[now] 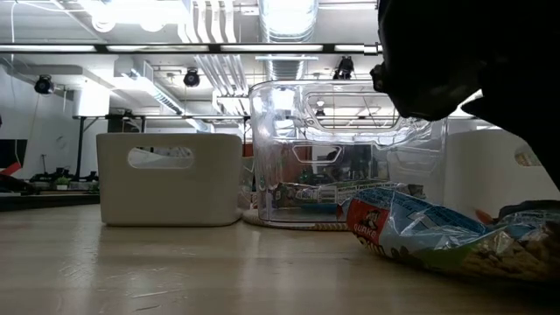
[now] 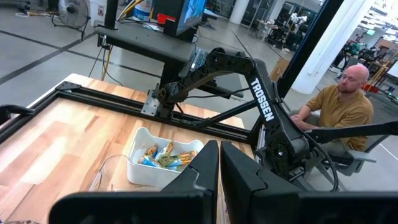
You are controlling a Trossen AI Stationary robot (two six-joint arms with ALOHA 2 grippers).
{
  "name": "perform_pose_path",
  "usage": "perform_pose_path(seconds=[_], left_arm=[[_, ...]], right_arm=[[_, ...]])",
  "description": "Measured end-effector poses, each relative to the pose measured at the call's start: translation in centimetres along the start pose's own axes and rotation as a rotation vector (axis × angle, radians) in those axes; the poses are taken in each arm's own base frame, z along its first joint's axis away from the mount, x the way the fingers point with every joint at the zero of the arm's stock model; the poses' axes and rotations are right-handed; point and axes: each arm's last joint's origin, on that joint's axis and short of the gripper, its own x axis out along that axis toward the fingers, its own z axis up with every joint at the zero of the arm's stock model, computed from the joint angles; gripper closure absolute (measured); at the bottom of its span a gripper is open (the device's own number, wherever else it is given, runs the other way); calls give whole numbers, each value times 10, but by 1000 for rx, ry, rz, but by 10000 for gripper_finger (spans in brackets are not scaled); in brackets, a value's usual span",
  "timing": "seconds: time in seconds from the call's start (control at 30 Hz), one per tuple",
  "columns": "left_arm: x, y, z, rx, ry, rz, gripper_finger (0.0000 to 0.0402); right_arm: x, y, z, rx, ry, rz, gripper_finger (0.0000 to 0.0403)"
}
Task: Pick and place Granola Bars by type
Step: Put the right red granola bar into the gray bin
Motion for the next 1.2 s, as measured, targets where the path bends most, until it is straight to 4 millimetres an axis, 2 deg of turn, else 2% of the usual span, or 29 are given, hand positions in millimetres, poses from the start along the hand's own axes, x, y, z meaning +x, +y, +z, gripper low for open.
perform_pose_path(seconds=[0.27,0.63,0.93,1.2], left_arm=[[0,0,0,0,0,0,401],[0,0,0,-3,0,0,401],[0,0,0,-4,1,1,401],[1,0,0,-9,1,6,401]], right_arm=[[-2,0,0,-10,4,7,301],[-19,-3,-1,-62,10,37,352],[-58,-12,0,-118,1,127,360],[-112,-26,16,-147,-99,271,360]])
